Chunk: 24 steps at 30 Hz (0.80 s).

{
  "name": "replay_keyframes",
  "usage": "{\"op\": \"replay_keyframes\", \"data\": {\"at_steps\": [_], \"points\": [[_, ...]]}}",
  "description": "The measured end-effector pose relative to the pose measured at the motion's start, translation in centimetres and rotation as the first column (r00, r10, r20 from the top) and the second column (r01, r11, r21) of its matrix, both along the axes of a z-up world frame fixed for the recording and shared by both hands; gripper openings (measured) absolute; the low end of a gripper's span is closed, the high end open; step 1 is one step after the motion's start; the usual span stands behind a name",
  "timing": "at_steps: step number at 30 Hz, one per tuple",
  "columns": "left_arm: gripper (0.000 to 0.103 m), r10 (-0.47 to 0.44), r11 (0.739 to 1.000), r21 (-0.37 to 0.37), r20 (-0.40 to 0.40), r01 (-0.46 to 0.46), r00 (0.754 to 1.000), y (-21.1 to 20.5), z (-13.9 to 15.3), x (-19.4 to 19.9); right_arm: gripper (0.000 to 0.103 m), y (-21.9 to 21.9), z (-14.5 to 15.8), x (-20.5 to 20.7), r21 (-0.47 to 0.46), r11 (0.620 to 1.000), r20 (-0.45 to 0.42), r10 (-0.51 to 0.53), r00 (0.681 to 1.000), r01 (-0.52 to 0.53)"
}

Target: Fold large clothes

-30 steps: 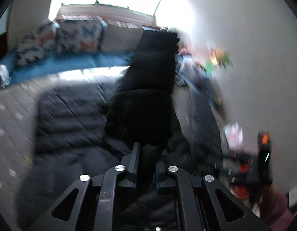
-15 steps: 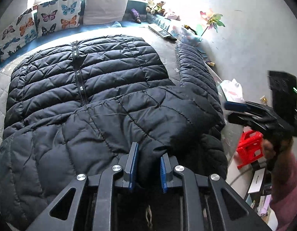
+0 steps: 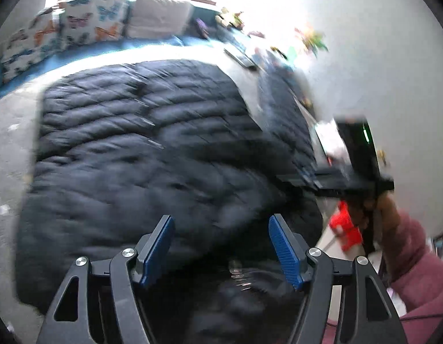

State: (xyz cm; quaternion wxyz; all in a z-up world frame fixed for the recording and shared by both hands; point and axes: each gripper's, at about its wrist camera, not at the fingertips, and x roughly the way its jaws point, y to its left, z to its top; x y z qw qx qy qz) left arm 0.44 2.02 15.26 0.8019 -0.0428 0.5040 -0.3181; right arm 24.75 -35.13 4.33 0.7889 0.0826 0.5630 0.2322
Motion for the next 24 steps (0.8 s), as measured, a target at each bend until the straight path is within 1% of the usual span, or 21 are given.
{"op": "replay_keyframes", "data": {"at_steps": [2, 3, 5, 6, 7, 8, 10, 11, 13, 15, 16, 17, 18, 19, 20, 21, 22, 24], "points": [[0.072, 0.080, 0.997, -0.013, 0.009, -0.079, 0.997, 3.9, 0.9, 1.0, 0.012, -0.6, 0.7, -0.7, 0.014, 1.000, 0.003, -0.015, 1.000, 0.015], [0.072, 0.121, 0.993, -0.004, 0.017, -0.121, 0.993, 5.7, 1.0, 1.6, 0.012, -0.9, 1.0, -1.0, 0.014, 1.000, 0.010, -0.020, 1.000, 0.020], [0.072, 0.173, 0.985, 0.006, 0.014, -0.173, 0.985, 8.3, 0.4, 2.7, 0.011, -0.8, 1.4, -1.4, -0.013, 1.000, 0.031, -0.014, 0.999, 0.015], [0.072, 0.221, 0.975, 0.015, -0.011, -0.221, 0.975, 10.2, -0.8, 3.7, 0.011, -0.7, 1.0, -1.5, -0.018, 1.000, 0.025, -0.018, 1.000, 0.018], [0.070, 0.251, 0.968, 0.026, -0.038, -0.250, 0.967, 11.2, -1.9, 4.3, 0.011, -0.7, 0.2, -1.3, -0.027, 0.999, 0.006, -0.026, 1.000, 0.026], [0.070, 0.259, 0.966, 0.035, -0.065, -0.258, 0.964, 11.9, -2.9, 4.7, 0.012, -0.5, -0.7, -1.0, -0.038, 0.999, -0.010, -0.027, 1.000, 0.026], [0.065, 0.261, 0.965, 0.050, -0.105, -0.257, 0.960, 12.8, -5.4, 5.2, 0.012, -0.3, -2.2, -0.3, -0.033, 0.999, -0.046, -0.029, 0.999, 0.028], [0.065, 0.259, 0.966, 0.050, -0.107, -0.255, 0.960, 12.9, -6.0, 5.2, 0.012, -0.4, -1.9, -0.4, -0.029, 0.999, -0.046, -0.026, 0.999, 0.025], [0.065, 0.243, 0.968, 0.073, -0.056, -0.238, 0.968, 12.7, -6.0, 4.7, 0.016, -0.8, -0.7, -0.4, -0.032, 0.999, -0.038, -0.021, 0.999, 0.019], [0.065, 0.213, 0.973, 0.099, -0.021, -0.210, 0.977, 12.2, -5.8, 4.2, 0.025, -1.1, 1.6, -0.7, -0.110, 0.993, 0.024, -0.029, 0.999, 0.032], [0.065, 0.198, 0.975, 0.105, -0.014, -0.196, 0.980, 12.0, -5.8, 4.1, 0.026, -1.1, 2.8, -0.8, -0.159, 0.986, 0.064, -0.032, 0.997, 0.042], [0.065, 0.190, 0.975, 0.117, -0.007, -0.188, 0.982, 11.9, -5.9, 4.1, 0.028, -0.9, 3.9, -0.9, -0.199, 0.979, 0.107, -0.032, 0.994, 0.053], [0.065, 0.186, 0.974, 0.129, 0.002, -0.184, 0.983, 11.2, -5.8, 3.7, 0.034, -0.8, 4.8, -0.9, -0.231, 0.971, 0.149, -0.030, 0.988, 0.064], [0.065, 0.172, 0.976, 0.133, 0.011, -0.172, 0.985, 11.1, -5.8, 3.6, 0.038, -0.3, 6.0, -0.8, -0.260, 0.963, 0.201, -0.018, 0.979, 0.071], [0.065, 0.161, 0.978, 0.133, 0.016, -0.162, 0.987, 10.9, -5.8, 3.4, 0.042, -0.1, 6.5, -0.9, -0.262, 0.963, 0.225, -0.007, 0.974, 0.067], [0.065, 0.157, 0.978, 0.139, 0.021, -0.158, 0.987, 10.8, -5.8, 3.2, 0.042, 0.5, 6.8, -0.6, -0.248, 0.967, 0.250, 0.012, 0.968, 0.052], [0.065, 0.153, 0.977, 0.146, 0.025, -0.155, 0.988, 10.8, -5.9, 3.1, 0.042, 0.9, 6.6, -0.2, -0.236, 0.971, 0.257, 0.027, 0.966, 0.036], [0.065, 0.151, 0.976, 0.153, 0.026, -0.153, 0.988, 10.2, -6.1, 3.2, 0.042, 2.1, 5.1, 1.2, -0.218, 0.976, 0.250, 0.050, 0.967, 0.005]]}}
